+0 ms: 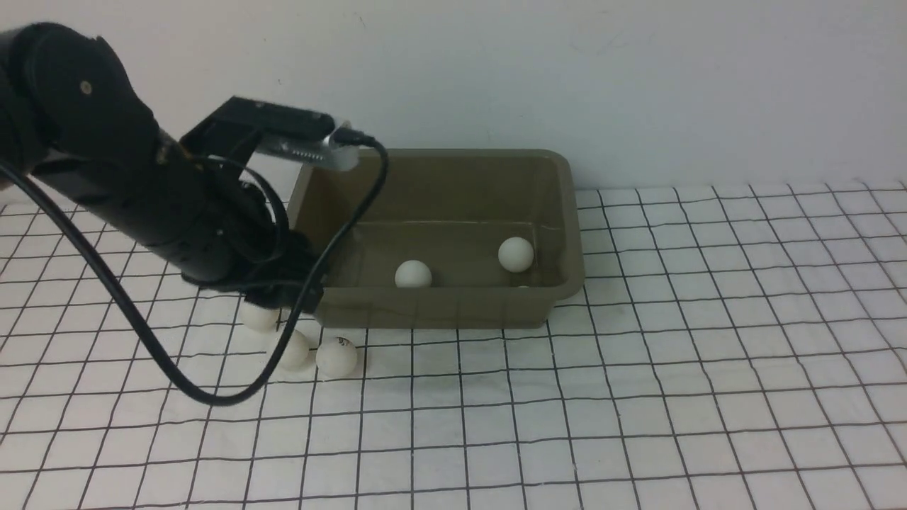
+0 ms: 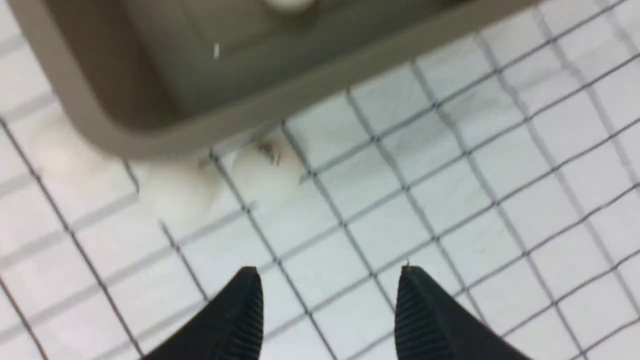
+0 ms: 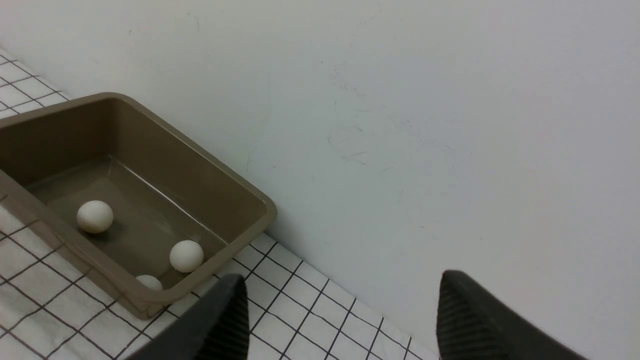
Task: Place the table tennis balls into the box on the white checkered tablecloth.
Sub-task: 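Reach for and grasp a ping pong ball on the table beside the basket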
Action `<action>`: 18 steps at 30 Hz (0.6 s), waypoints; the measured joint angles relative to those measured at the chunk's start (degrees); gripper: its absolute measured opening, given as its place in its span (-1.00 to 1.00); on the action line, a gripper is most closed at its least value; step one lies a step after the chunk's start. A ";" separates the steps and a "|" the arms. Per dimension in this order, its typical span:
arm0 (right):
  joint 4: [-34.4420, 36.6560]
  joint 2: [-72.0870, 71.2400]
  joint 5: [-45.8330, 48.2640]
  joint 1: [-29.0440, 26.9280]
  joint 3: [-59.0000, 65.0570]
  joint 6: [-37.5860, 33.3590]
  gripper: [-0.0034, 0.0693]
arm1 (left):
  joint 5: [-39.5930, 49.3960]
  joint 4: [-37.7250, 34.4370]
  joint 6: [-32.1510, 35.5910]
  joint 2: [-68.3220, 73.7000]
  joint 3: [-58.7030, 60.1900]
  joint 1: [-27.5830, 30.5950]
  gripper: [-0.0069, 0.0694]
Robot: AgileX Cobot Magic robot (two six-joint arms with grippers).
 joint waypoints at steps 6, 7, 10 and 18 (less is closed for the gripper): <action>0.00 0.00 0.00 0.00 0.00 0.00 0.36 | -4.45 -0.57 -2.22 -0.06 9.25 0.00 0.05; 0.00 0.00 0.00 0.00 0.00 0.00 0.36 | -8.82 -1.86 -1.73 -0.06 11.99 0.00 0.05; 0.00 0.00 0.00 0.00 0.00 0.00 0.36 | -18.07 -4.47 0.28 -0.06 16.96 0.00 0.05; 0.00 0.00 -0.44 0.00 0.00 0.00 0.36 | -38.10 -13.13 11.39 4.02 22.15 -3.60 0.06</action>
